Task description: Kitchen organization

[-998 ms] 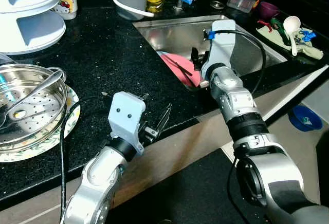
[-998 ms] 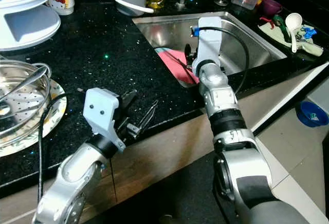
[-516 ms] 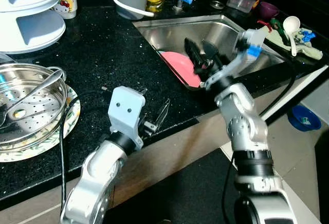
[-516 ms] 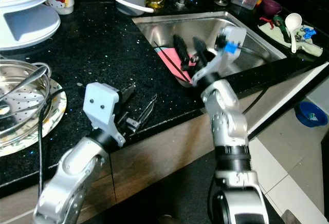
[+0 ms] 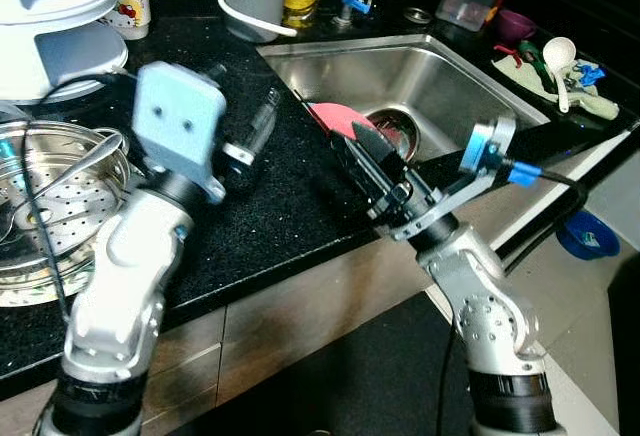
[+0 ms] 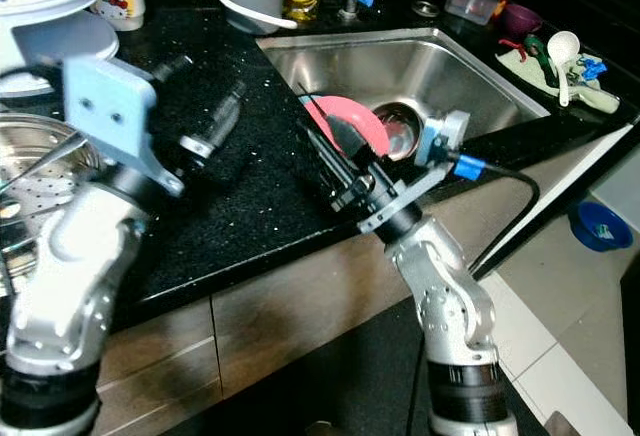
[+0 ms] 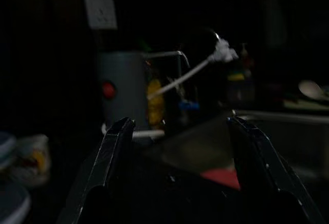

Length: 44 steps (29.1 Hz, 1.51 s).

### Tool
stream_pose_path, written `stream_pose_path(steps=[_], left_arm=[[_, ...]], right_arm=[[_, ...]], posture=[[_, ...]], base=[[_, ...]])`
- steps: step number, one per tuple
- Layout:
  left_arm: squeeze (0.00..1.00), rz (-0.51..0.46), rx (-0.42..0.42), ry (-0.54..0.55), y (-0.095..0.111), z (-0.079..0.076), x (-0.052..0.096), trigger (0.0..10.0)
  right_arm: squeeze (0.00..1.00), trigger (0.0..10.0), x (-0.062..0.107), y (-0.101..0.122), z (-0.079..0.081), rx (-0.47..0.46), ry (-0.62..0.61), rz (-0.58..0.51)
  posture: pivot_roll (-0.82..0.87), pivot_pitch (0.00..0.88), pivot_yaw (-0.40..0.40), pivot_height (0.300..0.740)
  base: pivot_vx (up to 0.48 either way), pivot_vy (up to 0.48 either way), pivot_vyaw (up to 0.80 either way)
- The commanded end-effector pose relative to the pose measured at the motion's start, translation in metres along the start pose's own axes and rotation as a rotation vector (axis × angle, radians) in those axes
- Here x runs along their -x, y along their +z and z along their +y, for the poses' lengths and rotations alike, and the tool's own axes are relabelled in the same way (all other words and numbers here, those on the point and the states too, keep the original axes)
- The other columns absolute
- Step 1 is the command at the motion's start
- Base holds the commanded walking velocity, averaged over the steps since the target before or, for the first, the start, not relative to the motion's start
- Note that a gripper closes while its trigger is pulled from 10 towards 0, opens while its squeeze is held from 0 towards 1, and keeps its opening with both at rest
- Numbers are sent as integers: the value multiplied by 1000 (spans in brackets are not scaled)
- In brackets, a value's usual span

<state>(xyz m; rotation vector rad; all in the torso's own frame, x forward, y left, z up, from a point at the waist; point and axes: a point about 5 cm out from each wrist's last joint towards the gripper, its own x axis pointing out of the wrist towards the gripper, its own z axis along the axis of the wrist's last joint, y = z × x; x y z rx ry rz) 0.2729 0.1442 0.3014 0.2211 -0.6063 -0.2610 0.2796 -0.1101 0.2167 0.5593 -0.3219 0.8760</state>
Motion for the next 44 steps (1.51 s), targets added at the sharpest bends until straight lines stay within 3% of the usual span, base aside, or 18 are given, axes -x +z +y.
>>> stream_pose_path(steps=[1, 7, 10, 15, 21, 25, 28, 31, 32, 37, 39, 44], left_arm=[[0, 1, 8, 0, 2, 3, -3, 10000], [0, -23, -91, -52, 29, 27, -16, 10000], [0, -17, -96, -56, 35, 33, -18, 10000], [0, 138, -216, -147, 39, 59, -10, 10000], [0, 175, -253, -180, 54, 83, -10, 10000], [0, 318, -320, -230, 61, 109, 1, 10000], [0, 431, -286, -299, 62, 115, 13, 10000], [0, 480, -274, -329, 61, 116, 19, 10000], [0, 606, -229, -385, 52, 119, 33, 10000], [0, 684, -123, -395, 44, 121, 42, 10000], [0, 774, -73, -422, 38, 123, 53, 10000], [0, 911, -69, -401, 26, 131, 67, 10000]], right_arm=[[0, 10000, 5, -5, 1, 7, -11, 30], [0, 10000, 18, -31, -4, -9, -69, 141], [0, 10000, 21, -38, -2, -8, -67, 176], [0, 10000, 26, -55, 3, 2, -74, 259], [0, 10000, 26, -59, 2, 2, -71, 280], [0, 10000, 26, -60, 3, 8, -72, 290], [0, 10000, 27, -61, 3, 11, -75, 294], [0, 10000, 27, -61, 3, 12, -75, 296], [0, 10000, 28, -63, 2, 14, -76, 305], [0, 10000, 28, -64, 2, 20, -78, 316], [0, 10000, 29, -66, 1, 35, -82, 339], [0, 10000, 31, -68, 1, 53, -76, 367]], posture=[[149, 26, -197, 740], [158, 18, -196, 740], [158, 18, -196, 740], [168, 34, -207, 740], [172, 35, -208, 740], [176, 39, -207, 740], [180, 40, -206, 740], [180, 40, -206, 740], [181, 42, -206, 740], [176, 41, -206, 740], [174, 40, -202, 740], [179, 42, -204, 740]], base=[[0, 0, 0], [0, 0, 0], [0, 0, 0], [0, 0, 0], [0, 0, 0], [0, 0, 0], [0, 0, 0], [0, 0, 0], [0, 0, 0], [0, 0, 0], [0, 0, 0], [0, 0, 0]])
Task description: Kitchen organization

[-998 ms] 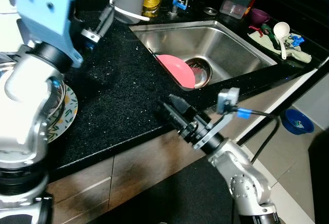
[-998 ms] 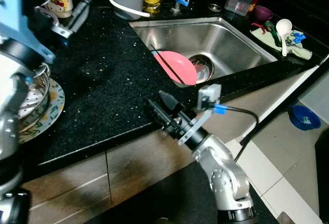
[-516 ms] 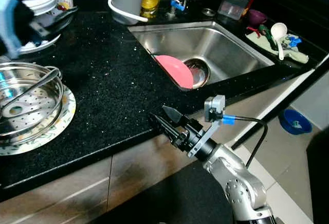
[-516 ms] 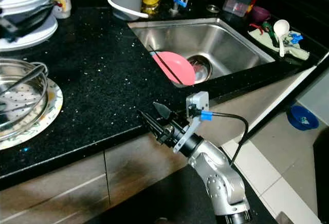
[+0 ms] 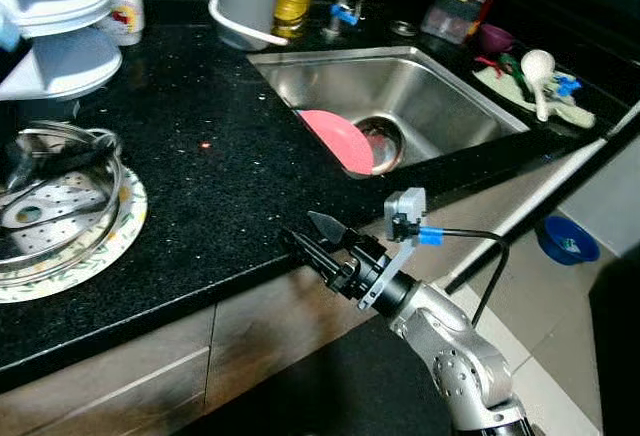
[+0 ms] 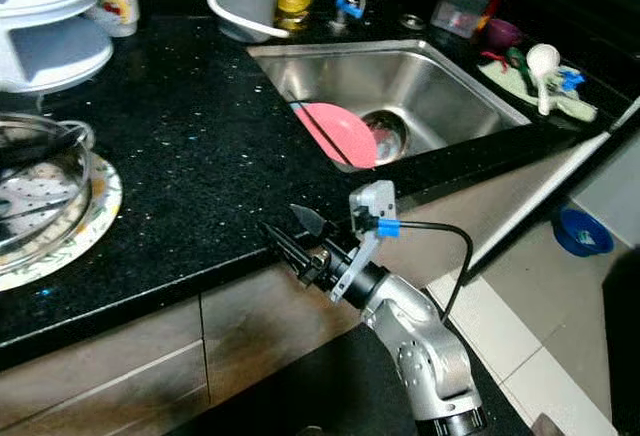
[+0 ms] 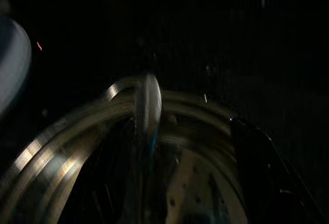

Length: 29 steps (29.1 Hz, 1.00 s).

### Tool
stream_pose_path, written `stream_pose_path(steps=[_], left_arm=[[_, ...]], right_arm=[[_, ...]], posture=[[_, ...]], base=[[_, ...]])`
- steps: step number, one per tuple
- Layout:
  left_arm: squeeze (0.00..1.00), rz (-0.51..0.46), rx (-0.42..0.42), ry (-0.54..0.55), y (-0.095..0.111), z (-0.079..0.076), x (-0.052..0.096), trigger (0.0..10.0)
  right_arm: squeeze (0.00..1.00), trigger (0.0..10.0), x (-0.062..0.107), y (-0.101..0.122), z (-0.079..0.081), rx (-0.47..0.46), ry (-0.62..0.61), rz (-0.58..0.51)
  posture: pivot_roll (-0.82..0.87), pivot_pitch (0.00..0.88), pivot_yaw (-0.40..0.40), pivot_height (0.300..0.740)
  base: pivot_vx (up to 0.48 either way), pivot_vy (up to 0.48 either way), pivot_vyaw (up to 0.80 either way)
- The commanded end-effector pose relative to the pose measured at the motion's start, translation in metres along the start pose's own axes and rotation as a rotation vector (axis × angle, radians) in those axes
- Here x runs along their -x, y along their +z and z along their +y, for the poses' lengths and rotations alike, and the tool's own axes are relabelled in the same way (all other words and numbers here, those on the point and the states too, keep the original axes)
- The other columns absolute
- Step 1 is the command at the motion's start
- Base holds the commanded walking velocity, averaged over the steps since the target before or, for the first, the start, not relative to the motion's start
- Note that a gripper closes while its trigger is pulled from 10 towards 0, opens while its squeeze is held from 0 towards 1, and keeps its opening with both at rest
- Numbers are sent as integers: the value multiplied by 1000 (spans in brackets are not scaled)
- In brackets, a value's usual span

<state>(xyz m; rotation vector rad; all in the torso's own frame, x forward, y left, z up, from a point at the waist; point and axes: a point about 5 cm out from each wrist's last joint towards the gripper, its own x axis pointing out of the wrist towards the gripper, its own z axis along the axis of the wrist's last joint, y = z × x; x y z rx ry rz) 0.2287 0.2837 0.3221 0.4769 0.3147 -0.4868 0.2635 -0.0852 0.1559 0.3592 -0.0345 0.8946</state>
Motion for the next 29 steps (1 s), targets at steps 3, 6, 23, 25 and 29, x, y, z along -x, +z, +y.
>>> stream_pose_path(steps=[3, 6, 23, 25, 29], left_arm=[[0, 63, 10, -13, -9, -2, -1, 10000], [0, 60, 9, 3, -10, -1, -2, 10000], [0, 61, 44, 98, -33, 20, -22, 10000], [0, 56, 43, 84, -34, 20, -26, 10000], [0, 34, 45, 66, -34, 19, -29, 10000]], right_arm=[[0, 10000, 5, -8, -5, -7, -28, 41], [0, 10000, 5, -8, -5, -5, -27, 43], [0, 10000, 8, 2, 9, -28, 77, -30], [0, 10000, 9, 2, 14, -27, 107, -31], [0, 10000, 9, 3, 17, -26, 121, -36]], posture=[[175, 42, -207, 740], [171, 42, -207, 740], [151, 38, -201, 740], [150, 38, -200, 740], [148, 36, -197, 740]], base=[[0, 0, 0], [0, 0, 0], [0, 0, 0], [0, 0, 0], [0, 0, 0]])
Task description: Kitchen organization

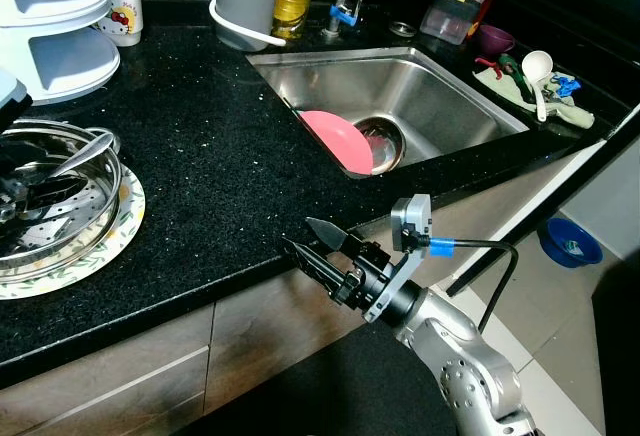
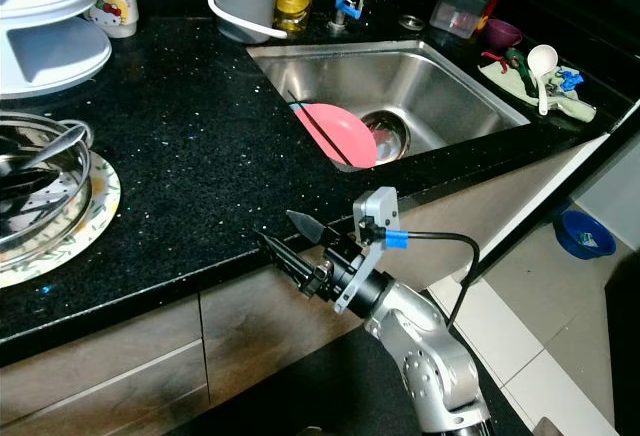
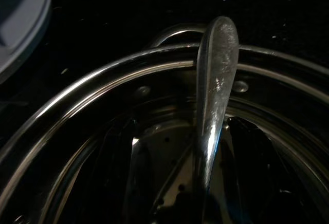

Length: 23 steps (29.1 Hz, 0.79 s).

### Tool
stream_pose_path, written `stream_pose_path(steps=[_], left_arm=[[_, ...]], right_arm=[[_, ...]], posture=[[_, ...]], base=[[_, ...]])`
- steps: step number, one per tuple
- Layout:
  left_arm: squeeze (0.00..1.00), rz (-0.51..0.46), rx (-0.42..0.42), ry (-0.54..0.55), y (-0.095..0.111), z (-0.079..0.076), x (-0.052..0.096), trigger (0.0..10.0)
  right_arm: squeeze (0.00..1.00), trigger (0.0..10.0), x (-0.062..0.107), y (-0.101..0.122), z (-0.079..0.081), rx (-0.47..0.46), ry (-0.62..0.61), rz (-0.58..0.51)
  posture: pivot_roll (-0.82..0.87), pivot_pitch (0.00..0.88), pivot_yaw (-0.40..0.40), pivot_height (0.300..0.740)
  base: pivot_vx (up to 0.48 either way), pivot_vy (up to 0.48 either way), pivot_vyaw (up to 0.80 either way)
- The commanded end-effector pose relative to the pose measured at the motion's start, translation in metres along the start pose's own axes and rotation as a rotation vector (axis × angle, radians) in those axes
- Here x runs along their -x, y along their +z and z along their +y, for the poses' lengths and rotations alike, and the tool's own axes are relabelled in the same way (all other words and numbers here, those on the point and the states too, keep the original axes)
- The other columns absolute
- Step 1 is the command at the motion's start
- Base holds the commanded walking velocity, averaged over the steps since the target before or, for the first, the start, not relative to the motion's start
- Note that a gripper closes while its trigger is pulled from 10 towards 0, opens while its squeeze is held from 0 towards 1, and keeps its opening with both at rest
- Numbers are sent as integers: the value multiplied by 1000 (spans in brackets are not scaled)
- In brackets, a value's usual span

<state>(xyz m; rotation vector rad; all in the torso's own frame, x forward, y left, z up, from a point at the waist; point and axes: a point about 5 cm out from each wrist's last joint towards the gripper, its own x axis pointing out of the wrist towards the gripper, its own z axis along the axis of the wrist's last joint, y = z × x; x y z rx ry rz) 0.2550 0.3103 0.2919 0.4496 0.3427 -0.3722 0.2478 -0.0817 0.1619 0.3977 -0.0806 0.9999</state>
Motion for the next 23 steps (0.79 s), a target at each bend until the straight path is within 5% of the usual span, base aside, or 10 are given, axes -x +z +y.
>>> stream_pose_path(steps=[1, 8, 9, 23], left_arm=[[0, -13, -6, -49, -1, -6, -7, 10000], [0, 5, -4, -108, -11, -9, -15, 10000], [0, 15, -4, -116, -13, -9, -16, 0], [0, 22, -13, -128, -16, -11, -18, 0]], right_arm=[[0, 10000, 2, 1, 1, -2, 6, -2], [0, 10000, -3, 11, 2, 24, 9, -28], [0, 10000, -4, 13, 3, 30, 15, -33], [0, 10000, -7, 21, 4, 54, 24, -45]], posture=[[148, 36, -197, 740], [145, 25, -189, 740], [145, 23, -189, 740], [150, 28, -189, 740]], base=[[0, 0, 0], [0, 0, 0], [0, 0, 0], [0, 0, 0]])
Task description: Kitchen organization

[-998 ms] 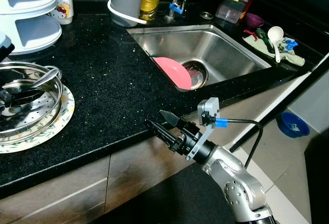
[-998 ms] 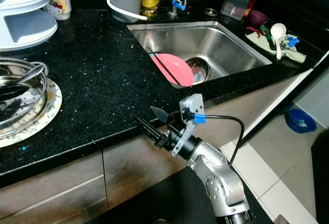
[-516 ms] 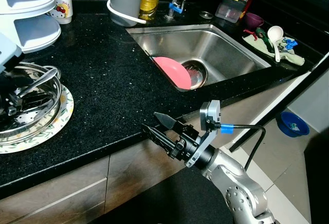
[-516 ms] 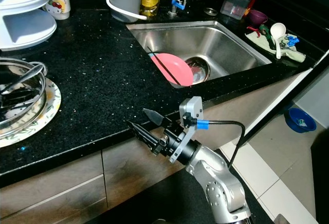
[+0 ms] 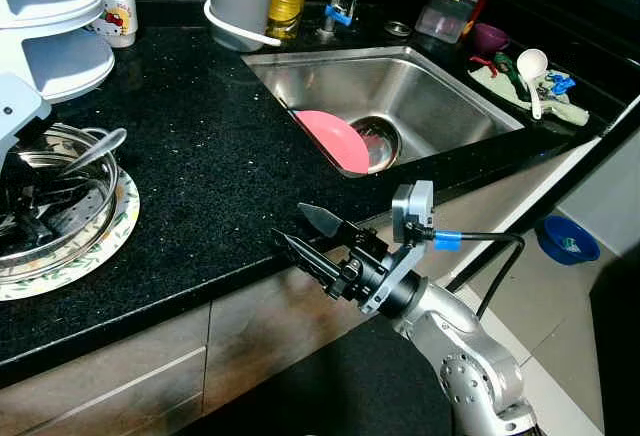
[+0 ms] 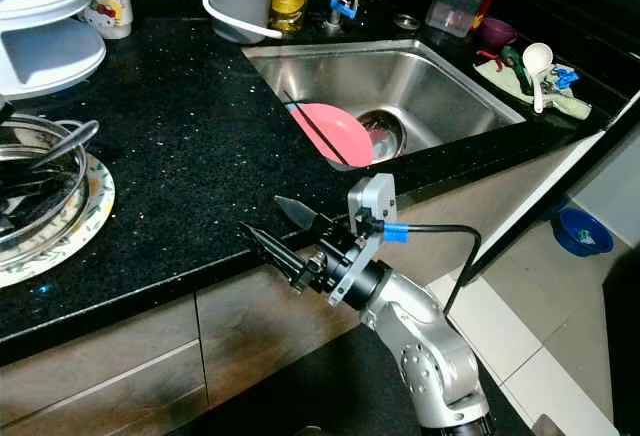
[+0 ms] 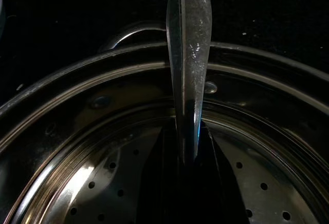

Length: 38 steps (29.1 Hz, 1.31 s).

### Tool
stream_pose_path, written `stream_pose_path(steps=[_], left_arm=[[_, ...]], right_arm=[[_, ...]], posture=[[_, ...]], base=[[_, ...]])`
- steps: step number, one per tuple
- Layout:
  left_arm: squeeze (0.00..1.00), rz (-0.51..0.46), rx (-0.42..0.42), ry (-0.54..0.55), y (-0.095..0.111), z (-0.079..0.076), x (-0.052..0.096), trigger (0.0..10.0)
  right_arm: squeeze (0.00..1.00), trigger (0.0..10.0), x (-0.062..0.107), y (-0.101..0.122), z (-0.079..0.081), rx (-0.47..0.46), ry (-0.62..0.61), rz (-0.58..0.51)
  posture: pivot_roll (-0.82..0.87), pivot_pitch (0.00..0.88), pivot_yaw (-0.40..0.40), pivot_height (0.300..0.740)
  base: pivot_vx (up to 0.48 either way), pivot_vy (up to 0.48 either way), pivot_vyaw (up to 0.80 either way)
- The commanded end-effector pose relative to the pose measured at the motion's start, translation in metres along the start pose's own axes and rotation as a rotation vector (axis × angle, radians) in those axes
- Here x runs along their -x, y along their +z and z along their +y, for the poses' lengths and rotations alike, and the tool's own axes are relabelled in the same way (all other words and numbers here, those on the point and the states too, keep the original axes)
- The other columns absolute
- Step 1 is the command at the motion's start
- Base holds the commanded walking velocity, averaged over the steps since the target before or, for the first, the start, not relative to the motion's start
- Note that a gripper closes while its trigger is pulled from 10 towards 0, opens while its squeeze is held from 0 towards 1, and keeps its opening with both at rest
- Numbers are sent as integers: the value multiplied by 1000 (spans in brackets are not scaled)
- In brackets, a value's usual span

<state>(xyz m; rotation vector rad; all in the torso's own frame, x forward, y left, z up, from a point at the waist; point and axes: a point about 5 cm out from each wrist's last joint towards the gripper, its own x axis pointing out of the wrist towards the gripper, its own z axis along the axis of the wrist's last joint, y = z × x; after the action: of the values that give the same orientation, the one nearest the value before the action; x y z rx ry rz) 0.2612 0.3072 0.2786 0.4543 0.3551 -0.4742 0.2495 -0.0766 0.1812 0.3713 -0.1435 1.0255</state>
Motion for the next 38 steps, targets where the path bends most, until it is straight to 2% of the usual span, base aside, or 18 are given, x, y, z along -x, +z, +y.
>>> stream_pose_path(steps=[1, 8, 10, 11, 12, 13, 14, 16, 18, 22, 28, 29, 30, 32, 35, 38], left_arm=[[0, 16, 18, -36, -6, -7, -8, 0], [0, -69, 49, -61, 4, -10, -10, 0], [0, -168, 84, -89, 18, -11, -6, 0], [0, -316, 129, -132, 39, -13, 1, 0], [0, -316, 129, -132, 39, -13, 1, 0], [0, -379, 145, -152, 49, -14, 4, 0], [0, -379, 145, -152, 49, -14, 4, 0], [0, -506, 177, -182, 66, -14, 11, 0], [0, -589, 197, -204, 76, -15, 16, 0], [0, -629, 210, -218, 80, -15, 19, 0], [0, -791, 288, -237, 96, -20, 19, 0], [0, -791, 288, -237, 96, -20, 19, 0], [0, -842, 310, -314, 104, -34, 13, 0], [0, -888, 325, -376, 111, -47, 7, 0], [0, -969, 374, -439, 121, -61, -1, 0], [0, -1020, 439, -448, 128, -69, -11, 0]], right_arm=[[0, 10000, 2, 5, -3, 7, -14, -10], [0, 10000, 1, 8, -3, 3, -16, -23], [0, 10000, 1, 11, -3, -1, -19, -35], [0, 10000, 0, 14, -4, -8, -27, -56], [0, 10000, 0, 14, -4, -8, -27, -56], [0, 10000, 0, 16, -5, -11, -34, -67], [0, 10000, 0, 16, -5, -11, -34, -67], [0, 10000, -1, 22, -7, -29, -54, -106], [0, 10000, 0, 27, -10, -45, -75, -140], [0, 10000, 1, 31, -14, -57, -94, -165], [0, 10000, 5, 41, -33, -71, -229, -212], [0, 10000, 5, 41, -33, -71, -229, -212], [0, 10000, 6, 43, -38, -65, -252, -207], [0, 10000, 6, 44, -39, -59, -257, -203], [0, 10000, 4, 45, -40, -56, -263, -204], [0, 10000, 3, 46, -41, -51, -273, -207]], posture=[[149, 28, -188, 740], [149, 27, -188, 740], [149, 27, -188, 740], [147, 27, -187, 740], [147, 27, -187, 740], [147, 27, -187, 740], [147, 27, -187, 740], [145, 25, -187, 740], [145, 25, -188, 740], [142, 23, -188, 740], [134, 17, -199, 740], [134, 17, -199, 740], [130, 18, -202, 740], [130, 17, -204, 740], [131, 17, -204, 740], [135, 12, -199, 740]], base=[[0, 0, 0], [0, 0, 0], [0, 0, 0], [0, 0, 0], [0, 0, 0], [0, 0, 0], [0, 0, 0], [0, 0, 0], [0, 0, 0], [0, 0, 0], [0, 0, 0], [0, 0, 0], [0, 0, 0], [0, 0, 0], [0, 0, 0], [0, 0, -708]])
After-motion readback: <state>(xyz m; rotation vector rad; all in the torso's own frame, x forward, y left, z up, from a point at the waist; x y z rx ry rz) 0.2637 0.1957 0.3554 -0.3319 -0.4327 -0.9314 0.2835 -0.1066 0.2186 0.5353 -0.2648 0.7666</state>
